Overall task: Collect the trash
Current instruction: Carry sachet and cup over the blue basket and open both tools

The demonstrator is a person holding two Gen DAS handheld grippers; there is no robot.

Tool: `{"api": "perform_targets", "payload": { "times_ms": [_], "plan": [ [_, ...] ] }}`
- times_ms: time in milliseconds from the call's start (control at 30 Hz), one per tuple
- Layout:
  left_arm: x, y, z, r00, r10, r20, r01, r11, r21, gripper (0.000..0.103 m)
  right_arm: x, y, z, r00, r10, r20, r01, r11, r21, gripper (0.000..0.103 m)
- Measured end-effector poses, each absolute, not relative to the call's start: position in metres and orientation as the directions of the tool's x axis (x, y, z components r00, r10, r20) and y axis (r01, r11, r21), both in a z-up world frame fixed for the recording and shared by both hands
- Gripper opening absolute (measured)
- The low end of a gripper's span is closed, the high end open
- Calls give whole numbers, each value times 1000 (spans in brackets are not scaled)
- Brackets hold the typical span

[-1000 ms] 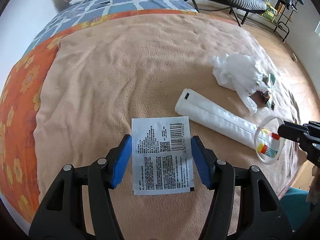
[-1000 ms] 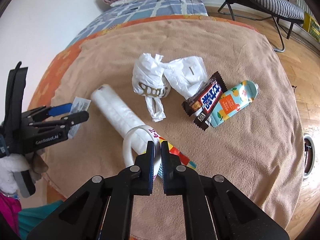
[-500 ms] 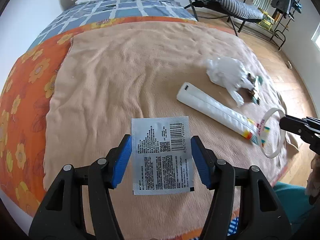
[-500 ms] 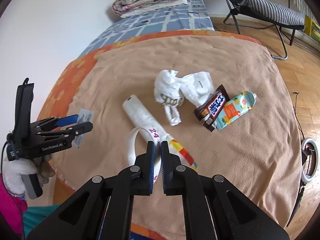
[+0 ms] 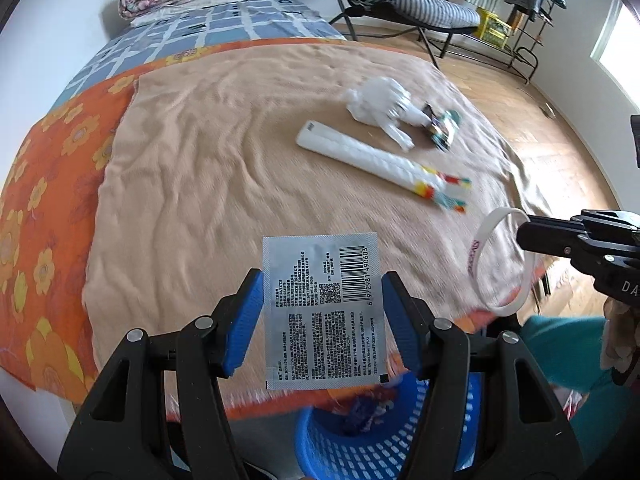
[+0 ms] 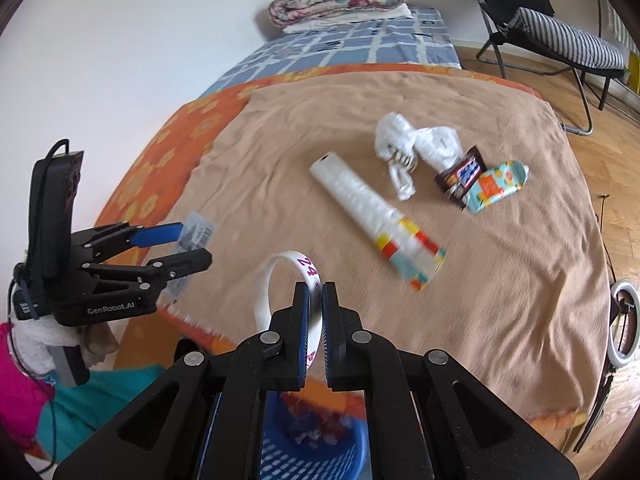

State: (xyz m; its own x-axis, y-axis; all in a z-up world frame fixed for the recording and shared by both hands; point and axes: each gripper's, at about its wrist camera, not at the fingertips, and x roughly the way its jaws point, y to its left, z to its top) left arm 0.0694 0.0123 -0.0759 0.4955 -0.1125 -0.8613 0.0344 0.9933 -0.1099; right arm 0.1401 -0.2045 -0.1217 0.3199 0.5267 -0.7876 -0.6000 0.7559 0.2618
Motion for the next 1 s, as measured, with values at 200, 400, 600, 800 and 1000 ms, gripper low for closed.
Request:
{"api": "perform_targets", "payload": {
  "times_ms": [200,400,600,800,1000],
  "plan": [
    [34,-1,-86,483,-136,-865,59,991,-123,62,102,-210,-134,291,539,-790,-619,736,274,5],
    [5,-12,-105,448,-157,-880,80,988,-136,62,72,-212,-152,258,536,-804,-634,722,277,5],
    [-17,-26,-124,417,-165,-894,103,986,-134,62,51,-215,-173,226,520,-824,-642,716,275,5],
    [-37,-38,-148,370,-175,-913,122,983,-139,62,36,-218,-193,199,495,-846,-643,717,268,5],
    [-49,-42,-166,329,-186,-926,120,981,-154,62,29,-223,-206,183,477,-860,-637,724,266,5]
  ]
}}
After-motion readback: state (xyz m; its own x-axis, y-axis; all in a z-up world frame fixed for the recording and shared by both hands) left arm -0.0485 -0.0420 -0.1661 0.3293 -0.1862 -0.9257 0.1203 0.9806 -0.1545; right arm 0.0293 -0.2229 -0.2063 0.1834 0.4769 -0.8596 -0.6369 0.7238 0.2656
